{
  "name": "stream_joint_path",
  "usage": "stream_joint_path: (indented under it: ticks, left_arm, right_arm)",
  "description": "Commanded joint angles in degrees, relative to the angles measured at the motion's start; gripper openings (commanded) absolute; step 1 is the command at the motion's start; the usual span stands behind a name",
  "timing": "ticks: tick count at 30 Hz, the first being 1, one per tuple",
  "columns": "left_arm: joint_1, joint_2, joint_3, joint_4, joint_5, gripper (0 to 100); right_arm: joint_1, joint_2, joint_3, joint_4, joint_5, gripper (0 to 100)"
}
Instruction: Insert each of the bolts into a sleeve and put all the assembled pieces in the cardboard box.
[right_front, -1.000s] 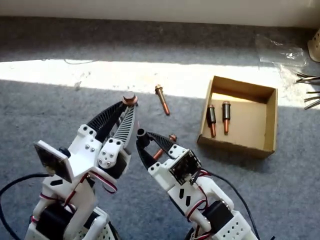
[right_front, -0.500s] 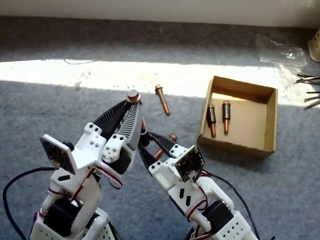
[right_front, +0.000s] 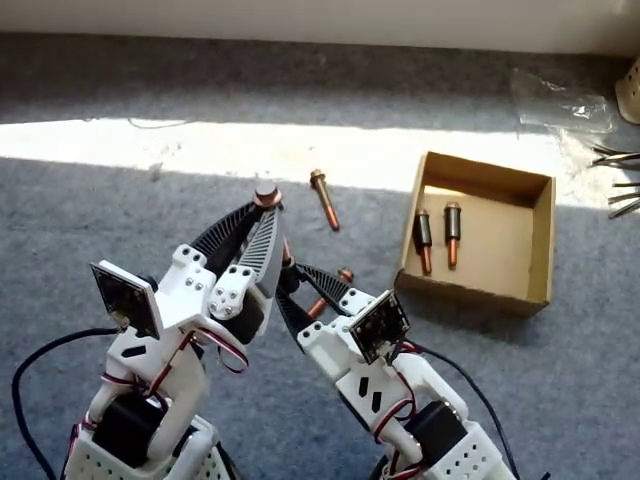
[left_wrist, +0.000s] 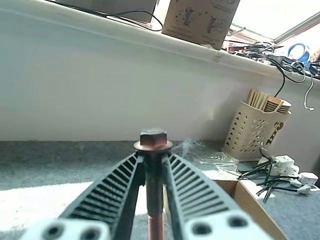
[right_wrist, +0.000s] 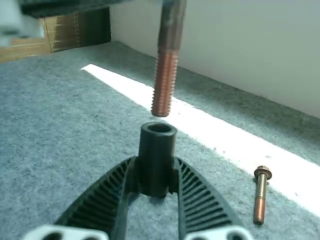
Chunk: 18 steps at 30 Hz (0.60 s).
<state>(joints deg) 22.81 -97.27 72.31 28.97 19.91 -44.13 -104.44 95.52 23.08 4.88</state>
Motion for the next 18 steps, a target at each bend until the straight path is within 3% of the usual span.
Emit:
stream_joint_path:
  ticks: [1,18]
  left_arm:
    - [-0.5,-0.7,-0.2,-1.8,0.4,1]
    - [-0.5,-0.7,2.6,-1.8,0.4,1]
  right_arm:
    - [0.7,-0.8,8.1,0.0,-0.4,0.5]
    - [1.9,-0.8,8.1,-0.1,-0.4,0.5]
